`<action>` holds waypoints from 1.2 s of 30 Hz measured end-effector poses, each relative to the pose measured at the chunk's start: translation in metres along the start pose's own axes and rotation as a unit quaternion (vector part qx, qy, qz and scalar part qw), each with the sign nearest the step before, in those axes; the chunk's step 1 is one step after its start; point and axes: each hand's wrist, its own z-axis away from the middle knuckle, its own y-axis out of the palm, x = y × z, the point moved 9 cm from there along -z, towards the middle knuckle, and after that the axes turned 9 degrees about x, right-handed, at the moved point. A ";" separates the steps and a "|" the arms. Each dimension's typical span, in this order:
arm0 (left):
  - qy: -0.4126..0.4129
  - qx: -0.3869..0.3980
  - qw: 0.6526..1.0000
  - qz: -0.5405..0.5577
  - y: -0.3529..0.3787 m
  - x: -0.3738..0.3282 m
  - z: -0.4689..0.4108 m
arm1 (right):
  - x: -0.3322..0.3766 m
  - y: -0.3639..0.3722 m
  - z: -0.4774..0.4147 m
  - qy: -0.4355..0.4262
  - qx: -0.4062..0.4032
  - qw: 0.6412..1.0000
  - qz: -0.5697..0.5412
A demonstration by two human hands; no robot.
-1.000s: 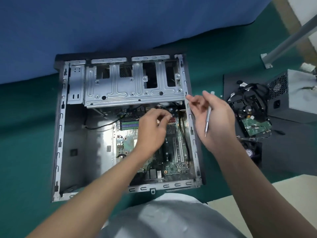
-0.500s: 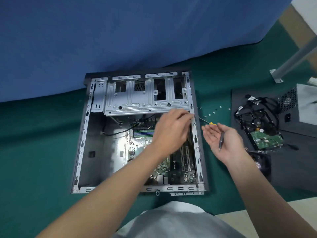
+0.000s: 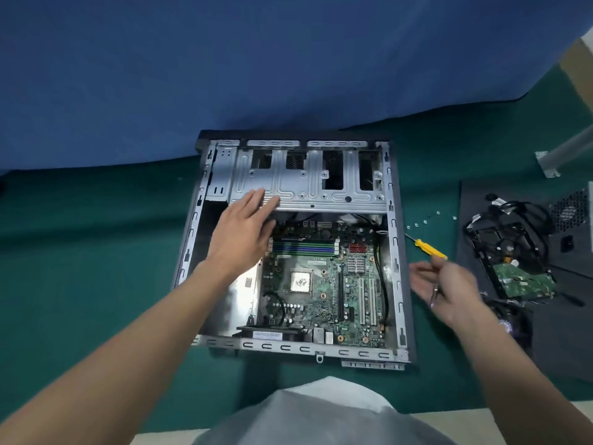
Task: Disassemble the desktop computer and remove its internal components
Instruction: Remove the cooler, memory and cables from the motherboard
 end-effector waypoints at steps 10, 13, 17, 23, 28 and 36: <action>0.047 -0.015 0.995 -0.091 -0.012 0.044 0.021 | 0.060 0.146 0.107 -0.241 0.240 0.913 0.227; 0.050 -0.020 0.994 -0.092 -0.010 0.043 0.026 | 0.026 0.180 0.095 -0.250 0.175 0.851 0.428; 0.130 -0.095 0.983 -0.087 -0.017 0.009 0.035 | -0.002 0.197 0.048 -0.243 0.105 0.773 0.577; 0.049 0.147 0.987 0.047 0.049 0.002 0.016 | -0.016 0.143 -0.026 -0.117 -0.062 0.830 0.541; -0.067 0.234 0.943 0.228 0.083 0.017 0.006 | -0.023 0.131 -0.045 -0.091 -0.081 0.871 0.476; -0.148 0.161 0.933 0.287 0.084 0.040 -0.009 | -0.027 0.122 -0.055 -0.048 -0.083 0.906 0.412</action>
